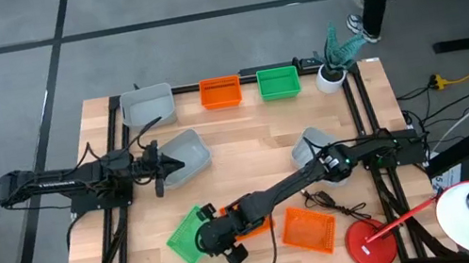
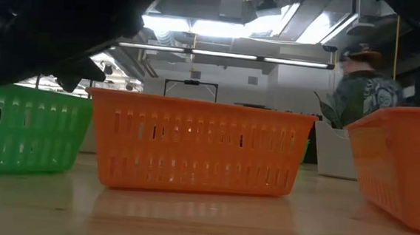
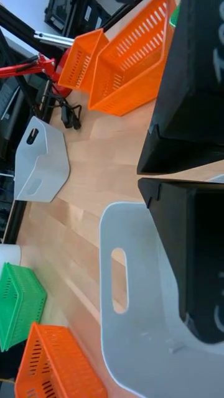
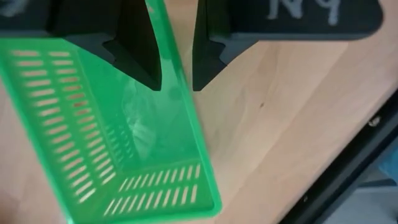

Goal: Stack baskets by color
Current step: Stack the bottom green bin on top of the top green bin

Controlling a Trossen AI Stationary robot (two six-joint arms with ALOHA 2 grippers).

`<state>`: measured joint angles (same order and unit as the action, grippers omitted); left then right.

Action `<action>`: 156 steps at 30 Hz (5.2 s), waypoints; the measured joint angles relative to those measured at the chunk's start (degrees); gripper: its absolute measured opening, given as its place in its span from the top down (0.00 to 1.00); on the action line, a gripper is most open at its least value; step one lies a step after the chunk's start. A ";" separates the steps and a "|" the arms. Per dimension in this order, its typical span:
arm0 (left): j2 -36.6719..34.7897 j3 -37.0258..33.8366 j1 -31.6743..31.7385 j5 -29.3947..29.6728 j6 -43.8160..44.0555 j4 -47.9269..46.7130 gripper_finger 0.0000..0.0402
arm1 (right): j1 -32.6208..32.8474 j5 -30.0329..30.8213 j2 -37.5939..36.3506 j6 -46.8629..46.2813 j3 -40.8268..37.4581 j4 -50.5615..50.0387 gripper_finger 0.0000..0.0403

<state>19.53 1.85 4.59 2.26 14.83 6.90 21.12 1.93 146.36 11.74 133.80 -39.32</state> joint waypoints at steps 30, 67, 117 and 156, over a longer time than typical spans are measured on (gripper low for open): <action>-0.04 0.00 -0.02 0.02 -0.02 -1.89 0.97 | 0.48 1.64 2.17 2.04 1.17 2.24 0.99; -0.04 0.00 0.00 0.02 -0.42 -2.19 0.97 | -25.66 10.43 -25.62 14.34 -8.55 -40.16 1.00; -0.04 0.00 0.01 1.74 -3.37 -3.92 0.97 | -63.34 -0.75 -56.78 28.34 -73.14 10.89 1.00; -0.04 0.00 0.00 1.77 -3.37 -3.90 0.97 | -64.57 -3.56 -56.74 30.36 -73.14 8.72 0.81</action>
<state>19.49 1.85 4.60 4.03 11.46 3.01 -43.44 -1.63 89.62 42.11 60.66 -30.60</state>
